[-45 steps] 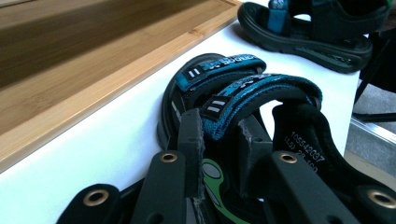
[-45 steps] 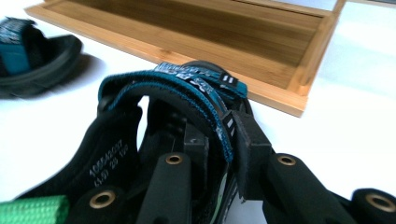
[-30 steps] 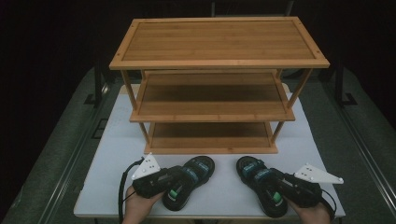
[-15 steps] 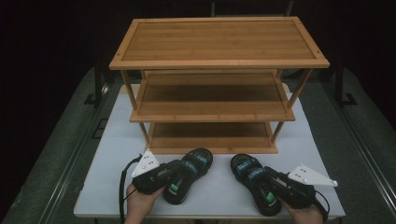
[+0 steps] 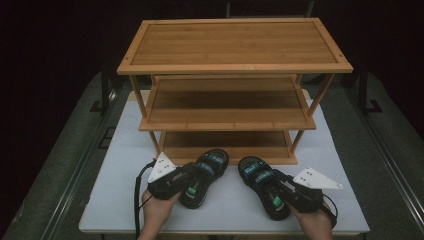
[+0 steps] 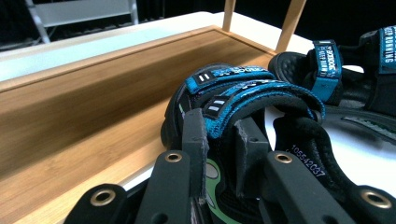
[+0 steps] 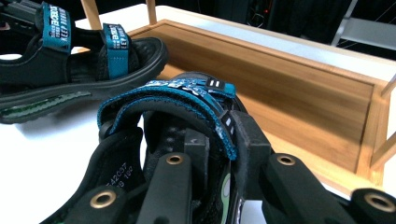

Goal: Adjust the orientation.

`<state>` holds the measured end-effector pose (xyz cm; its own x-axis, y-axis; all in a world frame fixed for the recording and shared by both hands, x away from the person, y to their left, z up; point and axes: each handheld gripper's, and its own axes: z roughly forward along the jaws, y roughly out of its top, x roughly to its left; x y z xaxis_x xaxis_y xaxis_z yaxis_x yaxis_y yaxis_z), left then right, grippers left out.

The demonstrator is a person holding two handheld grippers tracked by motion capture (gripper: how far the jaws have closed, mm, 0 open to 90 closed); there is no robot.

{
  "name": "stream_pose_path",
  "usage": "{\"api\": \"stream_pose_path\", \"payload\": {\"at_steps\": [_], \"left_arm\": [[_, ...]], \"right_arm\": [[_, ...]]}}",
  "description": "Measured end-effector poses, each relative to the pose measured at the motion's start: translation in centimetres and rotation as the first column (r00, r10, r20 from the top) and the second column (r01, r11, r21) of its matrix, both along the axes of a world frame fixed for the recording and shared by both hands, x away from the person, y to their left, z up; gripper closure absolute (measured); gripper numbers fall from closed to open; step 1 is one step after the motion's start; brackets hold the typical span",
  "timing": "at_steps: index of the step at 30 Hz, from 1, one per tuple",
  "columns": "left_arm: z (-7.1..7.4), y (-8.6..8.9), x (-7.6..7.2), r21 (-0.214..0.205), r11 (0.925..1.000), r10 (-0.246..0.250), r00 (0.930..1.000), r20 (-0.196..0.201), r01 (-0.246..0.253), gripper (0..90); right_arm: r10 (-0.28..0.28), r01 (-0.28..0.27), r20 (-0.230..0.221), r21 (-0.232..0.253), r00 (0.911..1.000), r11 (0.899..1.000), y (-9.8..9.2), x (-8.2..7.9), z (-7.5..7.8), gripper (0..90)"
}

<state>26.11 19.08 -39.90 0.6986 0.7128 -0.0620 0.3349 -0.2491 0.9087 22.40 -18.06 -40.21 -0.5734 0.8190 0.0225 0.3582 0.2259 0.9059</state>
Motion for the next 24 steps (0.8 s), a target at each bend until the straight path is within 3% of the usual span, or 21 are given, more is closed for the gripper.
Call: {"api": "stream_pose_path", "payload": {"at_steps": [6, 10, 16, 24], "left_arm": [[-0.2, -0.3, 0.7, -0.017, 0.9998, 0.009, 0.9999, -0.010, -0.009, 77.2], [-0.2, -0.8, 1.1, -0.027, 0.9992, 0.030, 0.9995, 0.005, -0.030, 77.3], [-0.6, -1.9, 1.8, 0.001, 0.9976, 0.069, 0.9971, 0.033, -0.069, 77.3], [-1.3, -2.6, 2.4, 0.013, 0.9956, 0.092, 0.9952, 0.035, -0.092, 77.0]], "right_arm": [[0.005, -0.005, 0.006, -0.013, 1.0000, 1.000, 1.0, 1.2, 0.1, 76.7], [-0.002, 0.003, 0.022, -0.029, 0.9998, 1.000, 1.7, 2.1, 0.3, 76.7], [-0.038, 0.039, 0.029, -0.029, 0.9988, 0.999, 2.4, 3.6, 0.1, 76.7], [-0.067, 0.068, 0.026, -0.042, 0.9974, 0.997, 2.9, 4.8, -0.5, 76.7]]}}
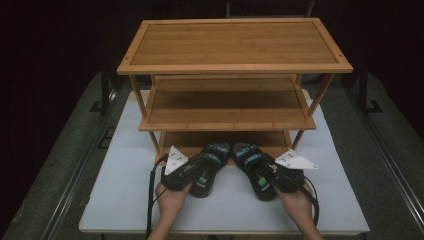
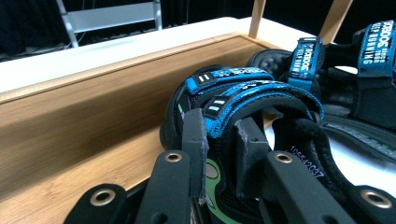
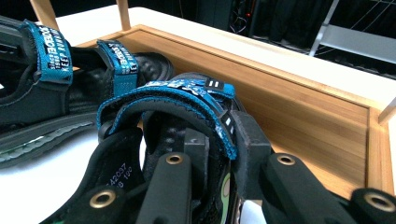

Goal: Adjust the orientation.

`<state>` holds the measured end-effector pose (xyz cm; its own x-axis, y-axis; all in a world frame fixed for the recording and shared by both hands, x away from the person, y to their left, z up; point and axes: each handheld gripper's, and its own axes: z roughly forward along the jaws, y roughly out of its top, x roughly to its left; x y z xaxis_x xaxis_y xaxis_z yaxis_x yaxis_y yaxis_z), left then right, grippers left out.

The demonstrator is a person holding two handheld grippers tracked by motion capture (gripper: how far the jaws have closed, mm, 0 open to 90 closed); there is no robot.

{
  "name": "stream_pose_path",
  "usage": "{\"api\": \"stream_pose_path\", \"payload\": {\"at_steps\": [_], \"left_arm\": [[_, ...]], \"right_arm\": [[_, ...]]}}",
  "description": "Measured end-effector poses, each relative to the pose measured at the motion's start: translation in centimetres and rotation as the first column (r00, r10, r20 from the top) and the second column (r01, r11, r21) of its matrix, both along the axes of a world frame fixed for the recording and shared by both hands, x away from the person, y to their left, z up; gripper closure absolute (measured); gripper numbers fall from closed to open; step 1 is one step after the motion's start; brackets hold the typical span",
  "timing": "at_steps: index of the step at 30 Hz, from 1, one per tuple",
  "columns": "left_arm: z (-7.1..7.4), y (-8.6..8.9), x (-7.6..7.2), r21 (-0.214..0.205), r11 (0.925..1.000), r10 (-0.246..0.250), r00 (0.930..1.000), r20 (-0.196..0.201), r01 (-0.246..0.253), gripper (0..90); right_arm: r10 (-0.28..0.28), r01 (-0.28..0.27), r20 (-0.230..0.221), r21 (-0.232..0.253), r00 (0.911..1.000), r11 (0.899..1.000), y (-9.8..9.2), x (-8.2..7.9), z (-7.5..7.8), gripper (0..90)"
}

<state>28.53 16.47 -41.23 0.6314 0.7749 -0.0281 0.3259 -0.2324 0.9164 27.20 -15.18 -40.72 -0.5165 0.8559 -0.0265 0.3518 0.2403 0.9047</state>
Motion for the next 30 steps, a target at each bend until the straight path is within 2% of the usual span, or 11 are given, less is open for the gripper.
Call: {"api": "stream_pose_path", "payload": {"at_steps": [1, 3, 8, 13, 17, 20, 23, 26, 30], "left_arm": [[-0.2, -0.1, 0.3, -0.021, 0.9997, 0.010, 0.9999, -0.005, -0.010, 76.9], [-0.3, -0.1, 0.7, -0.028, 0.9994, 0.019, 0.9997, -0.015, -0.020, 76.9], [-0.7, -0.1, 1.5, -0.022, 0.9988, 0.044, 0.9989, -0.015, -0.045, 76.9], [-1.3, -0.2, 2.3, -0.039, 0.9975, 0.057, 0.9979, -0.032, -0.058, 76.9], [-1.3, 0.0, 2.5, -0.035, 0.9982, 0.047, 0.9982, -0.038, -0.049, 76.4], [-1.4, 0.1, 2.5, -0.033, 0.9989, 0.033, 0.9988, -0.035, -0.034, 76.0], [-1.3, 0.3, 2.6, -0.033, 0.9993, 0.017, 0.9991, -0.038, -0.018, 75.0], [-1.3, 0.4, 2.6, -0.033, 0.9995, 0.001, 0.9992, -0.039, -0.003, 72.8], [-1.2, 0.4, 2.4, -0.033, 0.9992, -0.021, 0.9992, -0.034, 0.020, 65.7]], "right_arm": [[-0.007, 0.007, -0.002, 0.003, 1.0000, 1.000, 0.1, 0.2, -0.1, 76.7], [-0.019, 0.019, 0.000, 0.009, 0.9998, 1.000, 0.3, 0.6, -0.2, 76.7], [-0.042, 0.042, 0.001, 0.016, 0.9991, 0.999, 1.1, 1.5, -0.5, 76.6], [-0.067, 0.067, 0.005, 0.034, 0.9977, 0.997, 1.7, 2.4, -0.9, 76.7], [-0.074, 0.075, -0.008, 0.048, 0.9972, 0.996, 1.8, 2.9, -1.4, 76.7], [-0.077, 0.077, -0.007, 0.031, 0.9970, 0.997, 1.9, 3.2, -1.9, 76.7], [-0.075, 0.076, -0.020, 0.036, 0.9970, 0.996, 1.7, 3.3, -1.9, 75.6], [-0.062, 0.063, -0.026, 0.026, 0.9977, 0.998, 1.5, 3.4, -1.9, 72.5], [-0.049, 0.049, -0.015, 0.015, 0.9987, 0.999, 1.2, 3.4, -1.8, 63.9]]}}
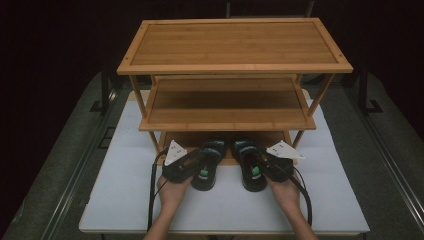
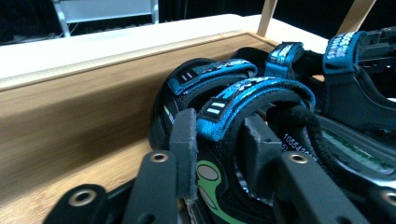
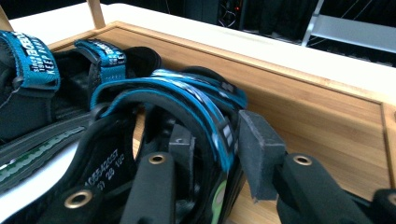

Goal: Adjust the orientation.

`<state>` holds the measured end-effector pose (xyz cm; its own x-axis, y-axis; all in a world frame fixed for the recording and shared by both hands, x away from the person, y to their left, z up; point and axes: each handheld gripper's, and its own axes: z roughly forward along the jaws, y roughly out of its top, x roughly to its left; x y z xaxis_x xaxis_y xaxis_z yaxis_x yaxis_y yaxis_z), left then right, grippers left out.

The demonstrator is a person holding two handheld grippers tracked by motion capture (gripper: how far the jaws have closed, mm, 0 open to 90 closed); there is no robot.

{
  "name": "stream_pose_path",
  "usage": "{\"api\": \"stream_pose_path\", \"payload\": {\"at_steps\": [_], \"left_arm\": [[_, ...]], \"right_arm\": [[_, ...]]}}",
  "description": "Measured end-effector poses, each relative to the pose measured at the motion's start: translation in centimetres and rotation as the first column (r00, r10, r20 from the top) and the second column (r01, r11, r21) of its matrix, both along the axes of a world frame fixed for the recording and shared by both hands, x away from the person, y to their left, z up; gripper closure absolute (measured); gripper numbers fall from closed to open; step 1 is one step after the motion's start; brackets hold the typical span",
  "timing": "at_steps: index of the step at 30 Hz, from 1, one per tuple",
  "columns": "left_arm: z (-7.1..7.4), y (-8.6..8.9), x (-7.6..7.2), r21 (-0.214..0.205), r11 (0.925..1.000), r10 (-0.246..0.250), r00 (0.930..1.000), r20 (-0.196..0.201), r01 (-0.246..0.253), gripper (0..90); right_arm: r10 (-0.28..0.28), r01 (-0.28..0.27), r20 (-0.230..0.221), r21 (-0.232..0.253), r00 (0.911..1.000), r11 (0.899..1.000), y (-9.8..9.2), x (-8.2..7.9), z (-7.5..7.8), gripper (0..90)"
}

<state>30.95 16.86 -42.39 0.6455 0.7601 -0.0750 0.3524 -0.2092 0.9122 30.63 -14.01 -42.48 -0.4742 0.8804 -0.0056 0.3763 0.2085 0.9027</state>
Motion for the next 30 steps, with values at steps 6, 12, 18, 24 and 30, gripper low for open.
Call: {"api": "stream_pose_path", "payload": {"at_steps": [6, 12, 18, 24, 30], "left_arm": [[0.4, -0.1, -0.1, 0.000, 0.9999, -0.013, 0.9999, 0.000, 0.013, 55.6], [1.5, -0.3, -0.5, -0.007, 0.9989, -0.046, 0.9985, 0.030, 0.046, 47.7], [1.9, -0.6, -1.2, 0.011, 0.9967, -0.080, 0.9957, 0.045, 0.080, 44.8], [2.3, -0.2, -1.7, 0.027, 0.9932, -0.115, 0.9910, 0.068, 0.113, 41.6], [3.0, 0.7, -2.2, -0.002, 0.9864, -0.164, 0.9848, 0.057, 0.164, 35.3]], "right_arm": [[0.017, -0.017, 0.005, -0.036, 0.9998, 0.999, -0.2, -0.1, 0.1, 57.2], [0.016, -0.014, 0.024, -0.051, 0.9996, 0.999, -0.3, -0.7, 0.6, 50.8], [0.018, -0.017, 0.011, -0.038, 0.9998, 0.999, -1.1, -1.1, 1.0, 45.4], [0.041, -0.041, 0.016, -0.003, 0.9990, 0.999, -1.9, -1.9, 1.4, 43.4], [0.079, -0.080, 0.015, 0.057, 0.9968, 0.995, -3.0, -2.7, 2.0, 39.2]]}}
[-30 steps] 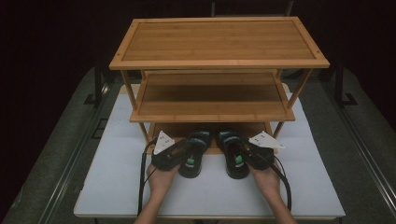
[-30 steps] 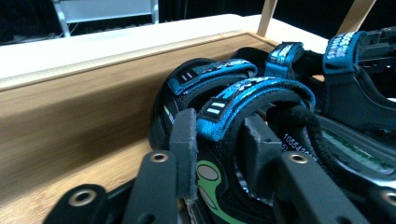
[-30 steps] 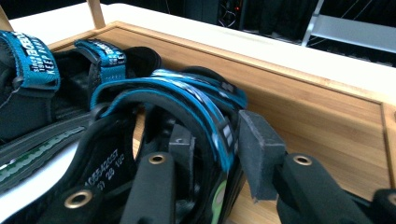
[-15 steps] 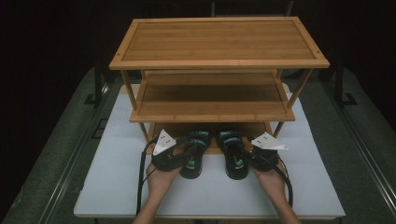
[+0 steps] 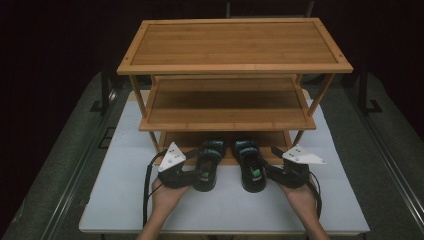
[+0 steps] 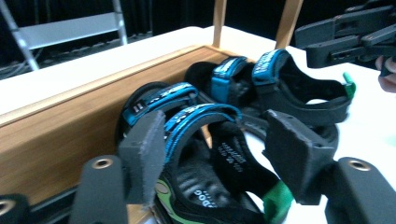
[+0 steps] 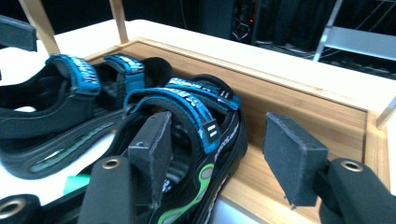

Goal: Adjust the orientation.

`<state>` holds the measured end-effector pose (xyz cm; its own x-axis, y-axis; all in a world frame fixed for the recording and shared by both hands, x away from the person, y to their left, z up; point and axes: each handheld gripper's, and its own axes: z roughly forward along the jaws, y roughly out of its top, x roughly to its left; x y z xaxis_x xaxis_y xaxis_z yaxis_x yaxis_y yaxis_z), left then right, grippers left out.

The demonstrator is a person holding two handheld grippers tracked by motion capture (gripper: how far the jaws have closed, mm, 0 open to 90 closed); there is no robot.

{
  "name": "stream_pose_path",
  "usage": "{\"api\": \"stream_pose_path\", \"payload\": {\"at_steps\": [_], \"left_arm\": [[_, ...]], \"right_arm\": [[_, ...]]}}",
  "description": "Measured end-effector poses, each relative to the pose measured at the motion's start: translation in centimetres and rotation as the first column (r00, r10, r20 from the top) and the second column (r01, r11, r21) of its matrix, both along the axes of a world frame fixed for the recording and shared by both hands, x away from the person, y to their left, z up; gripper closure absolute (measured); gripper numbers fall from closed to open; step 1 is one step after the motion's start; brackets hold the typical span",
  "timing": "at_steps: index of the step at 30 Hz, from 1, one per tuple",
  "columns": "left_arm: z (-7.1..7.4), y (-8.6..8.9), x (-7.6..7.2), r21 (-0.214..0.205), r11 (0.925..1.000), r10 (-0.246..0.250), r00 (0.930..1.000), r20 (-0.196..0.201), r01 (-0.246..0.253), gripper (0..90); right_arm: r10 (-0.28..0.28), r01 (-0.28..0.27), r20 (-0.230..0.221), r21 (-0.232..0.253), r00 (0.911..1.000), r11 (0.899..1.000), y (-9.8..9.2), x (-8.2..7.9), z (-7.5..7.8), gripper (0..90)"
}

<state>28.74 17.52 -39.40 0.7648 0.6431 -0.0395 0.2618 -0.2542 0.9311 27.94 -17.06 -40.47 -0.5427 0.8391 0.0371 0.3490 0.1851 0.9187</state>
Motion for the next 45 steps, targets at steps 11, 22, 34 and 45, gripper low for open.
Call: {"api": "stream_pose_path", "payload": {"at_steps": [11, 22, 34, 45], "left_arm": [[0.6, 1.5, -1.7, 0.026, 0.9955, -0.091, 0.9958, 0.009, 0.091, 20.2], [-1.1, 2.3, -2.9, 0.078, 0.9890, -0.125, 0.9920, -0.017, 0.126, 16.5], [-3.9, 2.4, -1.9, 0.140, 0.9802, -0.123, 0.9847, -0.124, 0.140, 16.3], [-4.9, 1.3, -1.1, 0.255, 0.9543, -0.111, 0.9773, -0.181, 0.155, 16.5]], "right_arm": [[0.126, -0.127, 0.015, 0.031, 0.9919, 0.991, -2.1, -3.0, 0.6, 31.4], [0.197, -0.197, -0.020, -0.013, 0.9802, 0.980, -2.3, -4.9, -1.0, 23.5], [0.216, -0.223, -0.106, -0.061, 0.9706, 0.973, -1.5, -3.9, -3.2, 18.8], [0.228, -0.250, -0.169, -0.124, 0.9589, 0.960, -0.1, -3.1, -4.2, 19.7]]}}
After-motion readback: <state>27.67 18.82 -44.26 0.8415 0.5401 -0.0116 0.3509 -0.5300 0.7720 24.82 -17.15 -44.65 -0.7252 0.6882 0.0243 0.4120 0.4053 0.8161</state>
